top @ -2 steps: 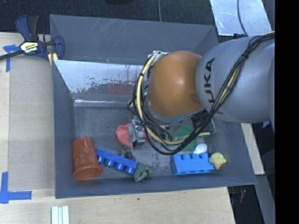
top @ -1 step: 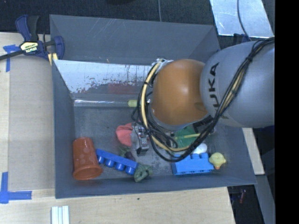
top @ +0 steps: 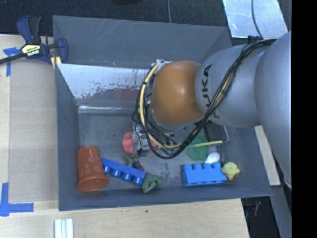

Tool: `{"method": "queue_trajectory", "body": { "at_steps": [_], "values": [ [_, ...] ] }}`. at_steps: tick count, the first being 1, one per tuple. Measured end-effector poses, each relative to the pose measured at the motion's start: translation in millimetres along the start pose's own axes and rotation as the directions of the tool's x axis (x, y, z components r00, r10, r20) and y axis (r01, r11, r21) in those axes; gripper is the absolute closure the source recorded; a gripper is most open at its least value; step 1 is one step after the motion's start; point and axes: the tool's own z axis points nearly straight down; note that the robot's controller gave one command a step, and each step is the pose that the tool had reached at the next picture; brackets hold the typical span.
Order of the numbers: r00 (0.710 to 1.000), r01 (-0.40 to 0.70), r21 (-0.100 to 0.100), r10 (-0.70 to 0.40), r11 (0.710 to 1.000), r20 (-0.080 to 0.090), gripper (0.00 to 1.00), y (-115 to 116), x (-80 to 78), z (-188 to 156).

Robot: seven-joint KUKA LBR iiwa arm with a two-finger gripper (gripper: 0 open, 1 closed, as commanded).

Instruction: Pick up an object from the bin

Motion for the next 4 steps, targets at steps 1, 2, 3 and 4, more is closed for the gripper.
{"method": "queue_trajectory", "body": {
  "at_steps": [1,2,3,4],
  "values": [
    [1.0,-0.026,0.002,0.026,1.0,0.004,1.0,-30.5,-28.4,7.9],
    [1.0,-0.005,-0.003,0.005,1.0,0.013,0.0,3.6,-16.9,18.5],
    [1.0,-0.006,-0.002,0.006,1.0,0.009,0.0,3.0,-15.8,19.2],
    [1.0,0.009,-0.003,-0.009,1.0,0.014,0.0,-53.3,-35.9,35.7]
  ]
}}
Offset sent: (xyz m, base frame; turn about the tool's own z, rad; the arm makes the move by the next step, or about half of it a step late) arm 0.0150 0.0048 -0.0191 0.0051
